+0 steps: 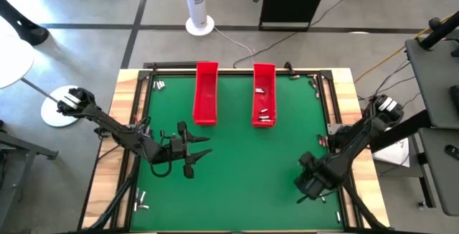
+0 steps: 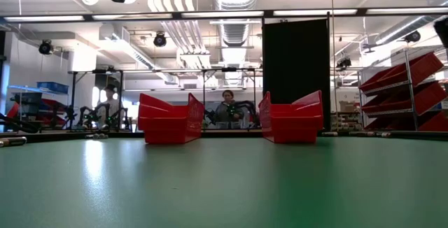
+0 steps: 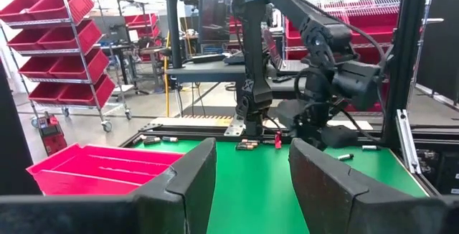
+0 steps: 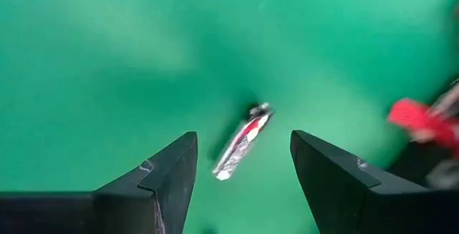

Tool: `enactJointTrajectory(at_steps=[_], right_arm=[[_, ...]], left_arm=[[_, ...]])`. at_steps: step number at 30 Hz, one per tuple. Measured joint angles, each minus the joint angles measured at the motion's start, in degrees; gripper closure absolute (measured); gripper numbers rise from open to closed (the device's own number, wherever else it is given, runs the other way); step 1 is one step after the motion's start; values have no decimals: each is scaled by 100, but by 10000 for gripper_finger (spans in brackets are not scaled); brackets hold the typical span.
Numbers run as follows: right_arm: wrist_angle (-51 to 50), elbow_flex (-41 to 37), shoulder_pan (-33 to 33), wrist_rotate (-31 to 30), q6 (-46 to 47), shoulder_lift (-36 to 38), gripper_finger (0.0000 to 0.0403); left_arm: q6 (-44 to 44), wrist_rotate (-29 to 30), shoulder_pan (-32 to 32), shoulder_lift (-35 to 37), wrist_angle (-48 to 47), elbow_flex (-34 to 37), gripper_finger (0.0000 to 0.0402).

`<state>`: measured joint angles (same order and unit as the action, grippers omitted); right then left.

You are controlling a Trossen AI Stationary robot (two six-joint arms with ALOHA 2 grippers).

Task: Sort batteries
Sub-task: Put the silver battery into the right red bin

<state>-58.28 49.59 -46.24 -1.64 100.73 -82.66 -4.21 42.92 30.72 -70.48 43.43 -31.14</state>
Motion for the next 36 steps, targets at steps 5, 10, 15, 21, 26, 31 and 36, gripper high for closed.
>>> enactJointTrajectory(at_steps=[5, 10, 15, 21, 26, 31, 36], right_arm=[[981, -749, -23, 30, 770, 347, 198], [1302, -998, -26, 178, 979, 240, 224], [1350, -942, -32, 278, 985, 29, 275], [1405, -941, -34, 274, 971, -61, 355], [1437, -947, -34, 229, 834, -32, 369], [1413, -861, -1, 34, 615, 21, 369], [1234, -509, 102, -514, 189, 3, 370]], left_arm=[[0, -2, 0, 3, -38, 0, 244], [17, -2, 4, 8, -40, 0, 244], [18, -1, 9, 24, -39, 0, 244], [-125, 0, 9, 29, -36, 0, 244], [-374, 0, 9, 150, 12, -2, 244], [-387, 0, 83, 217, 8, -2, 244], [-431, -1, 98, 217, 12, -2, 244]])
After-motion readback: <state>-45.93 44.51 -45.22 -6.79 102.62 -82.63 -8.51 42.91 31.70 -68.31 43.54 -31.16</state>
